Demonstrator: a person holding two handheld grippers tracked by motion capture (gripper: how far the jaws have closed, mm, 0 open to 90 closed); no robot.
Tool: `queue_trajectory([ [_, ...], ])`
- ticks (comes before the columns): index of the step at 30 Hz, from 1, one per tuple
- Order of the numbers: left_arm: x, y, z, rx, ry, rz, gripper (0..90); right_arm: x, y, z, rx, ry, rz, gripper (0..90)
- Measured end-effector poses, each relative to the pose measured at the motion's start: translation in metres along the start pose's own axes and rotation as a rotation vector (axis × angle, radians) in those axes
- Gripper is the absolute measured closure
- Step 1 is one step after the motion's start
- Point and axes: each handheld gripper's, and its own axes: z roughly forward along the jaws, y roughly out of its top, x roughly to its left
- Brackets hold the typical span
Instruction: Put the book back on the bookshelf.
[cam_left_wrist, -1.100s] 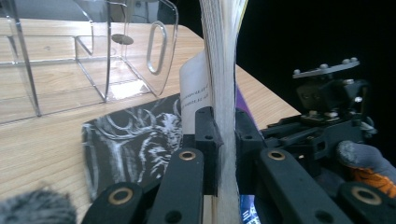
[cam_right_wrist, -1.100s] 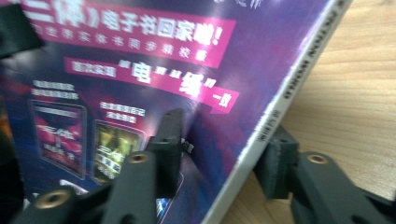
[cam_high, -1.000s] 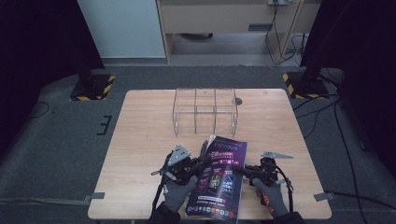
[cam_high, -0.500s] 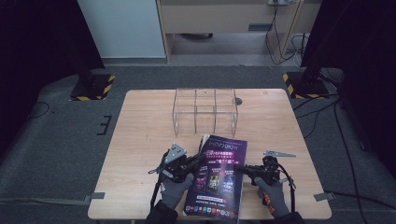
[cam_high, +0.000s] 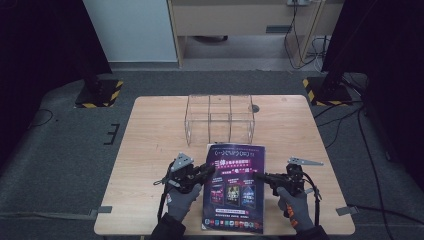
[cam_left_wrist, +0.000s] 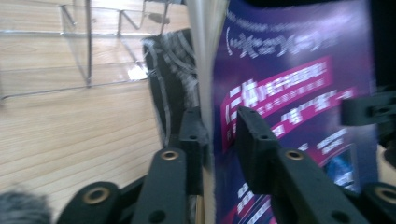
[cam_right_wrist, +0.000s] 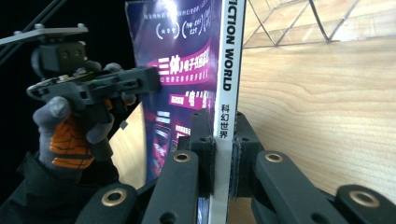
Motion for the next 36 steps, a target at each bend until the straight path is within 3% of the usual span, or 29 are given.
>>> queue_trajectory([
  [6, 0.014, -0.007, -0.007, -0.001, 0.045, -0.019, 61.8, 0.012, 0.008, -0.001, 0.002, 0.021, -0.035, 83.0],
  [10, 0.022, -0.009, -0.016, -0.011, 0.091, -0.019, 57.3, 0.015, 0.014, -0.003, -0.006, -0.012, -0.055, 83.0],
  [13, 0.030, -0.013, -0.022, -0.004, 0.142, -0.014, 53.4, 0.012, 0.019, -0.008, -0.036, -0.013, -0.041, 83.0],
  [17, 0.045, -0.023, -0.027, 0.037, 0.211, -0.019, 48.5, 0.017, 0.025, -0.013, -0.054, -0.028, -0.063, 83.0],
  [24, 0.072, -0.040, -0.031, 0.127, 0.373, -0.034, 40.4, 0.027, 0.038, -0.019, -0.094, -0.051, -0.090, 83.0],
  [29, 0.084, -0.046, -0.028, 0.178, 0.459, -0.019, 34.2, 0.035, 0.049, -0.021, -0.123, -0.057, -0.121, 83.0],
  [36, 0.096, -0.051, -0.026, 0.209, 0.515, -0.016, 29.5, 0.046, 0.066, -0.028, -0.168, -0.080, -0.157, 83.0],
])
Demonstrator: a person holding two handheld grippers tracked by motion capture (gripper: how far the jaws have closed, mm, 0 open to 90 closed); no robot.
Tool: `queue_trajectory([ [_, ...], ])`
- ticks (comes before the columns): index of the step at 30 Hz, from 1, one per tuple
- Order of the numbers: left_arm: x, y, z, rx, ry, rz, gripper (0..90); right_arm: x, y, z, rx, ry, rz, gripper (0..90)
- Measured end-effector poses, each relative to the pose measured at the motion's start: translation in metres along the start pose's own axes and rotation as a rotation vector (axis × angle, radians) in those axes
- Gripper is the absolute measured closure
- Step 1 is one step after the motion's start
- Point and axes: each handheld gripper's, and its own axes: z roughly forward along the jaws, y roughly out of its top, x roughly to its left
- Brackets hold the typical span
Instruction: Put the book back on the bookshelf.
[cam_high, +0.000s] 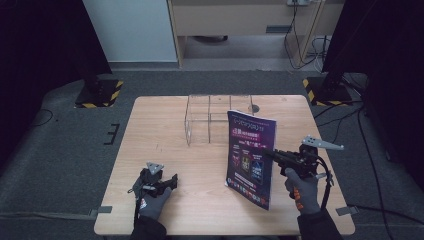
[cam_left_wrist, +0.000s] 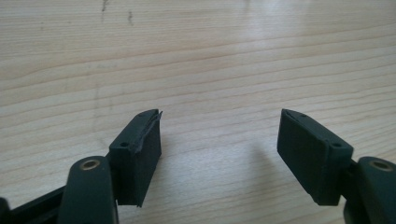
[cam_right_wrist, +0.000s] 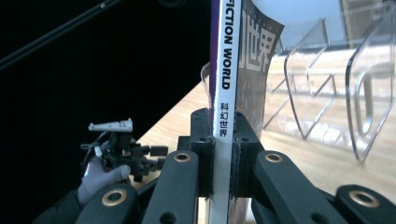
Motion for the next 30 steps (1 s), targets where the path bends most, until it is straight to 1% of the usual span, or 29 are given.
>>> queue_trajectory([
  [6, 0.006, -0.002, 0.004, -0.001, 0.019, 0.002, 24.6, 0.010, 0.015, -0.001, -0.022, -0.035, -0.049, 83.0],
  [10, 0.008, -0.003, 0.005, -0.013, 0.035, 0.004, 23.2, 0.012, 0.023, -0.003, -0.043, -0.051, -0.060, 83.0],
  [13, 0.006, -0.005, 0.007, -0.019, 0.057, 0.040, 20.8, 0.012, 0.030, -0.006, -0.060, -0.064, -0.068, 82.9],
  [15, 0.006, -0.005, 0.008, -0.021, 0.055, 0.041, 18.2, 0.014, 0.035, -0.008, -0.071, -0.070, -0.079, 83.0],
  [20, 0.006, -0.005, 0.008, -0.019, 0.054, 0.039, 16.9, 0.019, 0.043, -0.009, -0.091, -0.079, -0.101, 82.9],
  [24, 0.006, -0.004, 0.010, -0.009, 0.047, 0.041, 12.2, 0.021, 0.049, -0.006, -0.102, -0.090, -0.117, 83.0],
  [25, 0.006, -0.004, 0.010, -0.007, 0.047, 0.041, 11.4, 0.022, 0.050, -0.006, -0.104, -0.088, -0.111, 82.9],
  [30, 0.006, -0.004, 0.010, -0.007, 0.044, 0.042, 9.9, 0.024, 0.054, -0.002, -0.117, -0.095, -0.120, 83.0],
])
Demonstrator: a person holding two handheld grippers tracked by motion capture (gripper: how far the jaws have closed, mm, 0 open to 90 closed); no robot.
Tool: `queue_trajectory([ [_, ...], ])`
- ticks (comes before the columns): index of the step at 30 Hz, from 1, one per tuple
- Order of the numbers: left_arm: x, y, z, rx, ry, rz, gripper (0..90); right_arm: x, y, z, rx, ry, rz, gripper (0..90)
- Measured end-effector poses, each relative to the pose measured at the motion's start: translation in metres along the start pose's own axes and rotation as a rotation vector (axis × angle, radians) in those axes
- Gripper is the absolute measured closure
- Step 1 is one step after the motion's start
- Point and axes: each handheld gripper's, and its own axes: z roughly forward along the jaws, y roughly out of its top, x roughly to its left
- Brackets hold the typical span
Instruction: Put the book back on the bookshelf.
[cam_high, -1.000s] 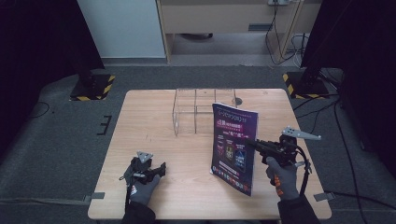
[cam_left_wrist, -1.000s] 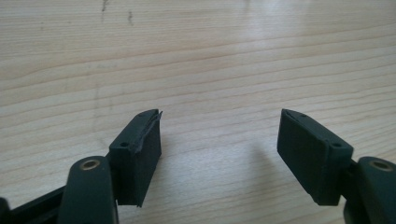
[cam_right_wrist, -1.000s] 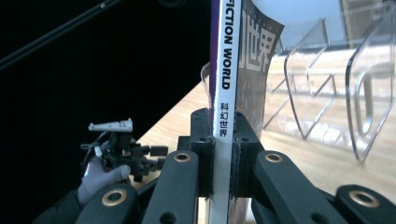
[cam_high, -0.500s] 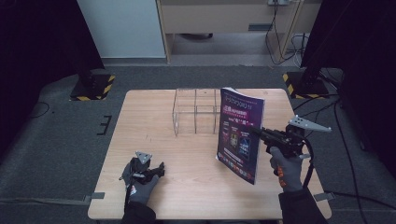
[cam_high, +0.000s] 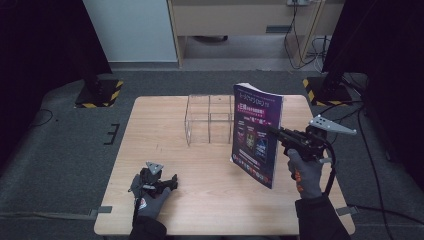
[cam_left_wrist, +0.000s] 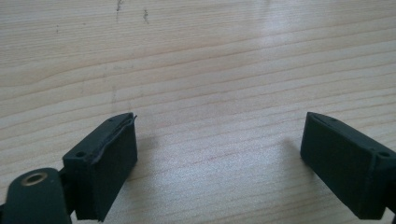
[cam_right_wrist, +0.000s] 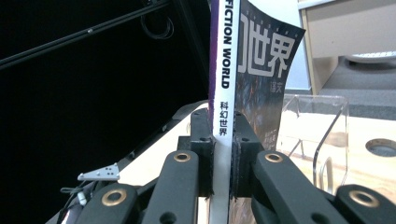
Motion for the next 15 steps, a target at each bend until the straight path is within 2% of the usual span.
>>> queue_trajectory([
  [15, 0.000, 0.000, 0.000, 0.002, -0.004, 0.004, 8.7, 0.005, 0.023, 0.018, -0.030, -0.054, -0.050, 82.9],
])
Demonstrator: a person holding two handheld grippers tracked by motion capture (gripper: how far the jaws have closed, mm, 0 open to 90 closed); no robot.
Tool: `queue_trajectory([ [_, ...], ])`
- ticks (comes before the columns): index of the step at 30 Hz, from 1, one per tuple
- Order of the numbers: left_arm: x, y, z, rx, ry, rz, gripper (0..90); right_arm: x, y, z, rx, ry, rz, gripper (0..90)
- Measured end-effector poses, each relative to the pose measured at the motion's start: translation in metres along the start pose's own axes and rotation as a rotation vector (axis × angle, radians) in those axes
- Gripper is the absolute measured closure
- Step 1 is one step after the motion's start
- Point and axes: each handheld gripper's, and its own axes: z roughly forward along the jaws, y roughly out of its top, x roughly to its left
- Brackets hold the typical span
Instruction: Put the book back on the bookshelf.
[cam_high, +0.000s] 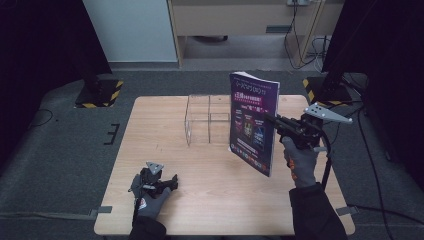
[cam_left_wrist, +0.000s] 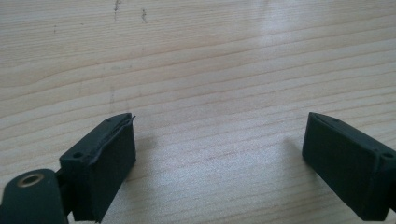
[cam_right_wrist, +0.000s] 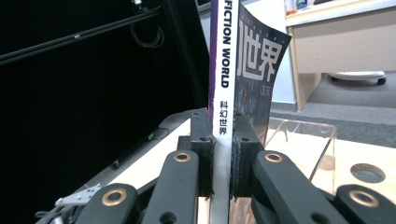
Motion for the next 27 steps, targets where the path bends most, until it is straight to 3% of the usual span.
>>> queue_trajectory([
  [14, 0.000, 0.000, 0.000, 0.001, -0.001, 0.001, 8.5, -0.010, 0.014, 0.019, -0.036, -0.066, -0.020, 83.0],
  [27, 0.000, 0.000, 0.000, 0.001, -0.005, 0.001, 7.6, -0.028, 0.017, 0.043, -0.042, -0.119, -0.036, 82.9],
])
